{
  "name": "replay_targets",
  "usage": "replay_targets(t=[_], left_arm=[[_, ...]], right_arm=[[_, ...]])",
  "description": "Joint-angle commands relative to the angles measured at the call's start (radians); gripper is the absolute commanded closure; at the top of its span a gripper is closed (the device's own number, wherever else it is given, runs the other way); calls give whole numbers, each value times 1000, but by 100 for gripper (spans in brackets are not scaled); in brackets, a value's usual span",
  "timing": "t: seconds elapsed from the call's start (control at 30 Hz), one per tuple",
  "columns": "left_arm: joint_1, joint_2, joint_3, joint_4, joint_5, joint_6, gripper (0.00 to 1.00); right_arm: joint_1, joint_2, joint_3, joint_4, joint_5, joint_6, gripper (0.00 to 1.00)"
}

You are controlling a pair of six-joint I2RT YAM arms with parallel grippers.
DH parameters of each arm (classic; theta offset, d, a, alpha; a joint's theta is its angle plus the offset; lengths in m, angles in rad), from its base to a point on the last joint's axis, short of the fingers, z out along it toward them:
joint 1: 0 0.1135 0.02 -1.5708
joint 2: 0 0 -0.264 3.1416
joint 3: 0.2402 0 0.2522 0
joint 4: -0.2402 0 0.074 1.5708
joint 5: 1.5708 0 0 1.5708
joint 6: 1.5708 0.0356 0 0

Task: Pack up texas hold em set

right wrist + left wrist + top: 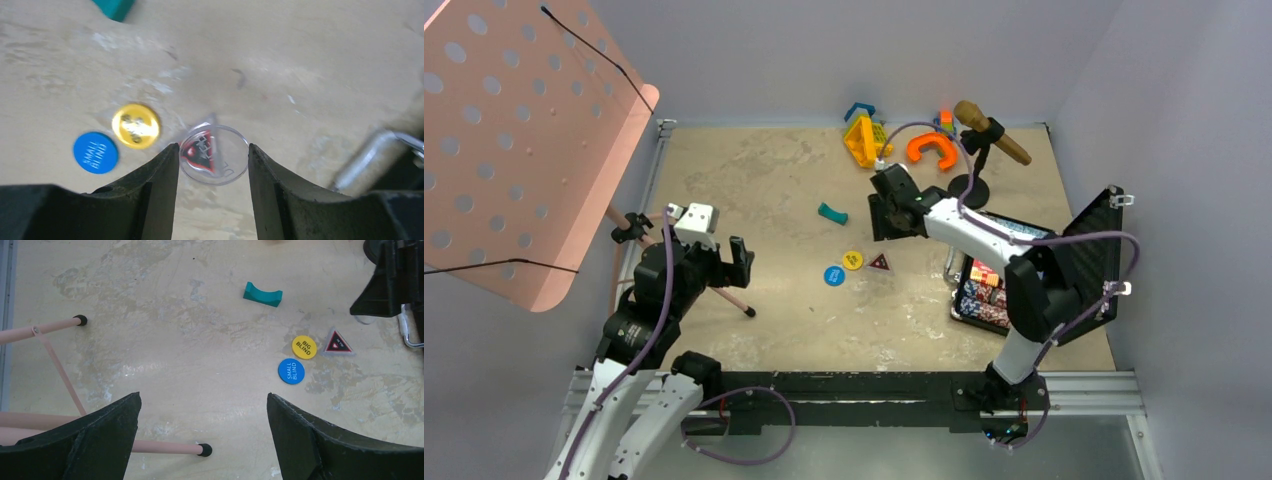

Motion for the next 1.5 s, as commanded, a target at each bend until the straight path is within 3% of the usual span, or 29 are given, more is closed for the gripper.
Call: replay_targets(t=[0.0, 0.2, 0.33, 0.43, 0.6, 1.2, 1.47], left_arm=[[-1, -11, 10, 20, 13, 11, 1], [-1, -12, 11, 28, 42, 7, 1], [-1, -13, 9, 33, 60, 4, 1], [-1, -13, 10, 35, 74, 2, 1], [-1, -20, 8, 36, 78, 0, 1], [-1, -25, 7, 33, 78, 0, 1], [-1, -22, 7, 34, 78, 0, 1]], right_arm=[[-96, -173, -131, -37, 23, -3, 64], [-240, -411, -342, -96, 3, -27, 63], [-415, -521, -439, -116, -42, -78, 63], [-532, -550, -449, -108, -93, -109, 63], [-606, -488, -421, -121, -77, -120, 64], [-637, -297, -359, -6, -18, -104, 62], [-640, -275, -364, 27, -30, -105, 50]])
